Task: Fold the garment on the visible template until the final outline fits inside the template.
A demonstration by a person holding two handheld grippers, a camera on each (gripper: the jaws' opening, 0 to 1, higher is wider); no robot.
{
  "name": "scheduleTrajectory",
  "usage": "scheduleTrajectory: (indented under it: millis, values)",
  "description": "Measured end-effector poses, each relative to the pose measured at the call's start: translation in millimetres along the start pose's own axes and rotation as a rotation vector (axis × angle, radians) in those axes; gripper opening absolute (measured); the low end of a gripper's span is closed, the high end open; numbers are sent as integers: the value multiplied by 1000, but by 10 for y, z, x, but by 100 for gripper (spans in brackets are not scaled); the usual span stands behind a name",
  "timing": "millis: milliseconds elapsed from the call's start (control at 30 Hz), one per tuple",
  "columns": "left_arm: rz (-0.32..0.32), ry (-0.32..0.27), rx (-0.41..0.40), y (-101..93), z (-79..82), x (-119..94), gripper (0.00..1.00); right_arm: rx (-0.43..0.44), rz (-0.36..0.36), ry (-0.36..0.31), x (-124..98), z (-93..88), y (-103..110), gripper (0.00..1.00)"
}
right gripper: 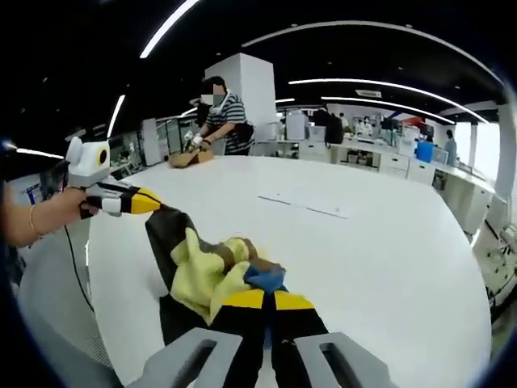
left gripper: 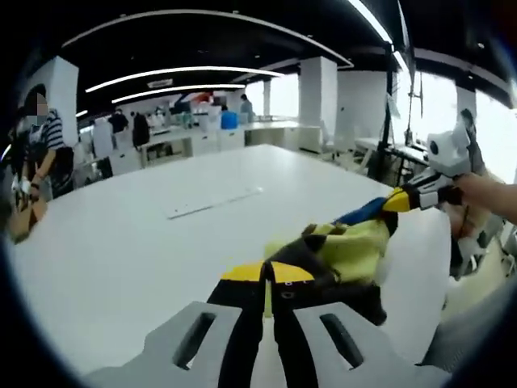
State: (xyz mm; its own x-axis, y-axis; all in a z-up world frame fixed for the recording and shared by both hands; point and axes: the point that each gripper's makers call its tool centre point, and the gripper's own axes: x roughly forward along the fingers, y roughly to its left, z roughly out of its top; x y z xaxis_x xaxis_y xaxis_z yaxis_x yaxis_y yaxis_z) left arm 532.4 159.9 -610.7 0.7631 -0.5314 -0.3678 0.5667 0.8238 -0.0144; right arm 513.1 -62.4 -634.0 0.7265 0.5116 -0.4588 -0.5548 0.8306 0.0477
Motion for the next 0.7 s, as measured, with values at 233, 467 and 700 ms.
scheduleTrajectory:
  millis: [233, 467, 700]
  values:
    - [49, -68, 6, 202, 256, -98, 0, 12, -19, -49, -40, 213, -137, 0]
    - [103, -143, -28, 451, 493, -125, 0, 33, -48, -101, -3, 459, -323, 0]
    - [152, -183, -59, 706, 580, 15, 0, 81, -103, -134, 140, 627, -560, 0]
